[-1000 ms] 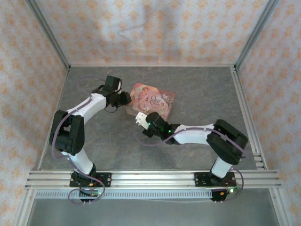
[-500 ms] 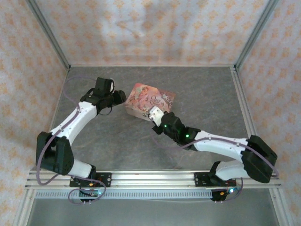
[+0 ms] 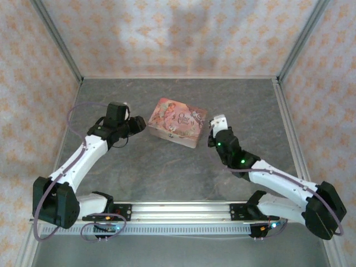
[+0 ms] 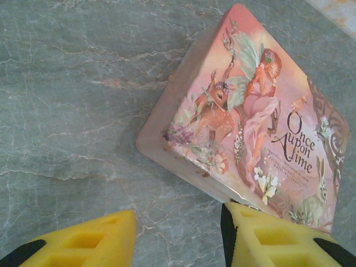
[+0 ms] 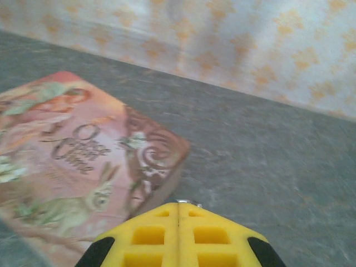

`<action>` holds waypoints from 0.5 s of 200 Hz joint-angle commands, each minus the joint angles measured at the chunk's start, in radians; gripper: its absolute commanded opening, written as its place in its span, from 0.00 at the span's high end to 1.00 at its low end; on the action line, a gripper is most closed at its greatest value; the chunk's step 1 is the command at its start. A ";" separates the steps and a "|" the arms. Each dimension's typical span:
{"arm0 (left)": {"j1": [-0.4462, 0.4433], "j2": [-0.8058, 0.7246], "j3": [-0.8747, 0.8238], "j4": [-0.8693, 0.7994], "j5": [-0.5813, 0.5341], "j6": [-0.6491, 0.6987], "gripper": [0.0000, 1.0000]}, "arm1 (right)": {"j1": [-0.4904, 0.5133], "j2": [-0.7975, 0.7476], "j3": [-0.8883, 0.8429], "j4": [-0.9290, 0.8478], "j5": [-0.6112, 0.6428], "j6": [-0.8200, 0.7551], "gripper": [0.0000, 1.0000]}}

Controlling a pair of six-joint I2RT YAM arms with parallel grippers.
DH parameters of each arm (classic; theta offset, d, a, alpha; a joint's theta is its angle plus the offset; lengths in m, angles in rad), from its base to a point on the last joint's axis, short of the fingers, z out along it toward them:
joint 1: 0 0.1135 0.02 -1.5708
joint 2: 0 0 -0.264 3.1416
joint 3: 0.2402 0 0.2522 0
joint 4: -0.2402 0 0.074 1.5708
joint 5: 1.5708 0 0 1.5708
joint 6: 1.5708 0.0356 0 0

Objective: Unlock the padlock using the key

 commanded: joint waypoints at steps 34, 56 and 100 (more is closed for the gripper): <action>-0.055 -0.018 -0.038 0.027 0.009 -0.047 0.54 | -0.131 0.140 -0.005 -0.044 0.001 0.260 1.00; -0.066 -0.011 -0.048 0.035 0.005 -0.053 0.54 | -0.146 0.225 0.000 -0.028 -0.003 0.305 1.00; -0.074 -0.002 -0.053 0.042 0.002 -0.056 0.54 | -0.156 0.317 -0.004 0.005 -0.014 0.351 1.00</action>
